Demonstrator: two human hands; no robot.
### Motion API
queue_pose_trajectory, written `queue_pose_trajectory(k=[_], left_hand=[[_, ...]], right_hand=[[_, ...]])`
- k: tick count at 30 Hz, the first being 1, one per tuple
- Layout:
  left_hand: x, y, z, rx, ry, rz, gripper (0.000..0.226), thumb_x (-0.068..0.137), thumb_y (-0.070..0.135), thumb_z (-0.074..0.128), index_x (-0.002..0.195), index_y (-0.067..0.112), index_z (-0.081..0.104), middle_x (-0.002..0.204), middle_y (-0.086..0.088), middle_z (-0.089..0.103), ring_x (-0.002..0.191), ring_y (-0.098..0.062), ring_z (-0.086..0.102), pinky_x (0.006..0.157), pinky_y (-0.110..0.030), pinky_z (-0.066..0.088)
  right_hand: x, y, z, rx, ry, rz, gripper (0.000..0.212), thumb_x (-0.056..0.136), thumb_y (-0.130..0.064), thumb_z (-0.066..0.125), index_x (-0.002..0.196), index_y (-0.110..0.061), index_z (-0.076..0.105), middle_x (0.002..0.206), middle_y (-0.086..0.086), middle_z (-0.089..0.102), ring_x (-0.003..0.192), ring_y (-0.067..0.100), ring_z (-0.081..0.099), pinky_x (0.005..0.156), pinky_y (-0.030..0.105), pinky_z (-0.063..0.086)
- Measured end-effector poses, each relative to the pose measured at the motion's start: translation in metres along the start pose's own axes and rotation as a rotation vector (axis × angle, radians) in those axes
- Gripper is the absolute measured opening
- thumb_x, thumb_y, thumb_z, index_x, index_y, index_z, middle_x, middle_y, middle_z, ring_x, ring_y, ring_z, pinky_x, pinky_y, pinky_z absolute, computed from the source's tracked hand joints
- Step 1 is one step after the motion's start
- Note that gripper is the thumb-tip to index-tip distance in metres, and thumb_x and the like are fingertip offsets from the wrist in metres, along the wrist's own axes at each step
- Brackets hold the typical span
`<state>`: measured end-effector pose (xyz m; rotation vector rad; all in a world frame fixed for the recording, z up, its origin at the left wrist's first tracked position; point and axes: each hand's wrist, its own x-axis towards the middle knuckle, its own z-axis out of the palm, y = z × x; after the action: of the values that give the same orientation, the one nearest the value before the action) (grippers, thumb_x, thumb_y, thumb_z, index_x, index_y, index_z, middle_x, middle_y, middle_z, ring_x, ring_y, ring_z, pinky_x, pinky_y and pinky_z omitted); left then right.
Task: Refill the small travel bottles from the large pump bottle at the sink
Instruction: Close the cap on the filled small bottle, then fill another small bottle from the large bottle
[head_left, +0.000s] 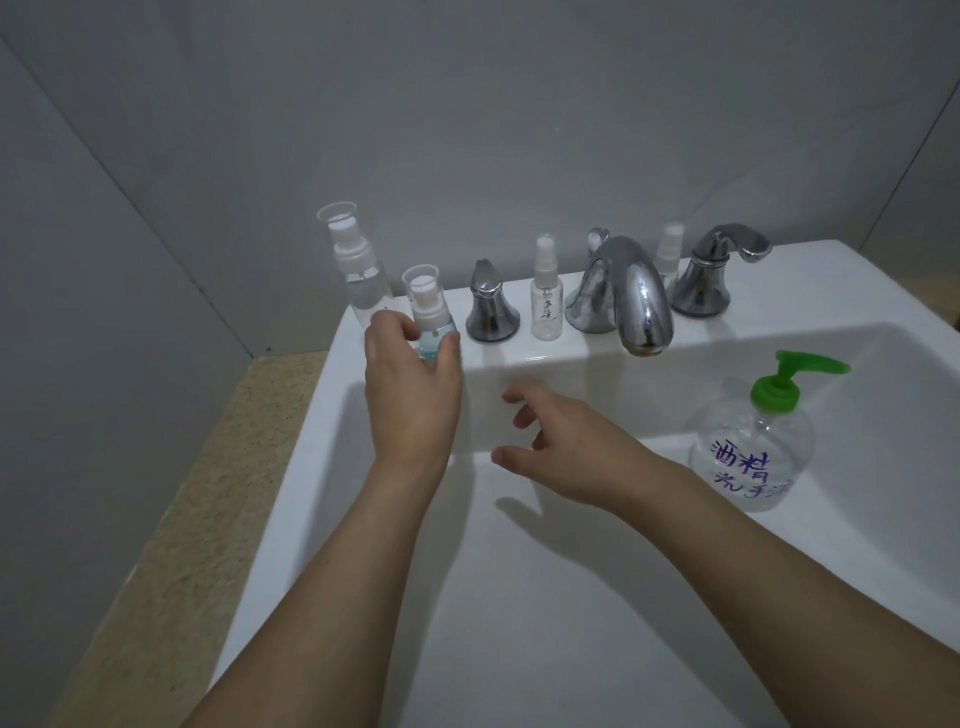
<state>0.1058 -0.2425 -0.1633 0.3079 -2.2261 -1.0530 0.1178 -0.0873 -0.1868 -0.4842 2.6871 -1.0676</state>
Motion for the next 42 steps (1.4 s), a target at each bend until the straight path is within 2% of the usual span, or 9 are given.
queue_pose_trajectory(k=[4,12,16,20,23,26,31,38,42], left_hand=[[0.000,-0.004,0.002,0.077,-0.008,0.037,0.014,0.090,0.023,0.062,0.092,0.010,0.056,0.105,-0.005,0.052,0.077,-0.004,0.040,0.067,-0.016,0.028],[-0.003,0.008,-0.006,0.160,-0.014,0.065,0.014,0.088,0.024,0.054,0.100,0.018,0.060,0.101,0.006,0.059,0.082,-0.016,0.057,0.069,-0.025,0.035],[-0.005,0.038,-0.019,0.052,0.049,0.269,0.015,0.085,0.018,0.053,0.099,0.018,0.059,0.096,0.006,0.060,0.081,-0.017,0.056,0.071,-0.035,0.048],[-0.006,0.078,-0.019,0.203,0.101,0.571,0.027,0.079,0.017,0.055,0.105,0.014,0.063,0.103,0.001,0.064,0.096,-0.021,0.053,0.084,-0.031,0.034],[0.003,0.102,-0.013,0.379,0.015,0.594,0.038,0.079,0.023,0.054,0.116,0.020,0.060,0.117,0.004,0.061,0.113,-0.026,0.047,0.091,-0.037,0.029],[0.019,0.115,0.000,0.623,-0.211,0.564,0.042,0.086,0.027,0.051,0.127,0.023,0.053,0.130,0.003,0.056,0.128,-0.027,0.035,0.102,-0.045,0.019],[0.036,0.117,0.015,0.777,-0.384,0.537,0.034,0.091,0.024,0.049,0.125,0.022,0.052,0.108,0.000,0.065,0.127,-0.026,0.035,0.109,-0.058,0.006],[0.025,0.116,0.004,0.665,-0.280,0.594,0.017,0.090,0.024,0.052,0.106,0.025,0.058,0.084,0.005,0.060,0.116,-0.024,0.043,0.105,-0.051,0.012],[-0.006,0.105,-0.026,0.571,-0.136,0.653,0.012,0.086,0.026,0.053,0.096,0.026,0.059,0.081,0.009,0.064,0.103,-0.021,0.049,0.093,-0.041,0.016]], right_hand=[[-0.002,0.001,-0.001,-0.075,-0.086,0.015,0.070,0.086,-0.045,0.066,0.146,-0.026,0.034,0.137,-0.004,0.049,0.108,0.007,0.052,0.085,0.022,0.037],[0.000,0.006,-0.009,-0.161,-0.126,0.128,0.063,0.086,-0.047,0.063,0.141,-0.025,0.043,0.132,-0.003,0.054,0.113,0.018,0.056,0.088,0.029,0.045],[0.001,0.006,-0.015,-0.195,-0.096,0.183,0.059,0.085,-0.046,0.062,0.137,-0.026,0.046,0.130,-0.001,0.054,0.112,0.021,0.056,0.089,0.032,0.046],[-0.002,0.006,-0.019,-0.217,-0.105,0.226,0.051,0.085,-0.043,0.061,0.130,-0.022,0.050,0.123,0.001,0.057,0.106,0.022,0.057,0.083,0.031,0.046],[-0.006,0.003,-0.023,-0.221,-0.105,0.241,0.045,0.087,-0.041,0.059,0.125,-0.018,0.051,0.120,0.003,0.056,0.106,0.023,0.057,0.082,0.032,0.045],[-0.007,0.002,-0.026,-0.231,-0.093,0.237,0.047,0.088,-0.040,0.057,0.129,-0.017,0.049,0.126,0.005,0.054,0.113,0.025,0.054,0.088,0.033,0.044],[-0.008,0.000,-0.029,-0.236,-0.102,0.228,0.047,0.091,-0.040,0.054,0.130,-0.016,0.048,0.130,0.006,0.051,0.117,0.026,0.052,0.089,0.032,0.040],[-0.008,-0.001,-0.030,-0.227,-0.113,0.232,0.048,0.091,-0.042,0.053,0.131,-0.016,0.047,0.130,0.006,0.052,0.117,0.026,0.051,0.089,0.032,0.040],[-0.008,-0.002,-0.032,-0.217,-0.145,0.225,0.051,0.091,-0.044,0.054,0.133,-0.017,0.047,0.131,0.006,0.052,0.117,0.025,0.052,0.087,0.032,0.041]])
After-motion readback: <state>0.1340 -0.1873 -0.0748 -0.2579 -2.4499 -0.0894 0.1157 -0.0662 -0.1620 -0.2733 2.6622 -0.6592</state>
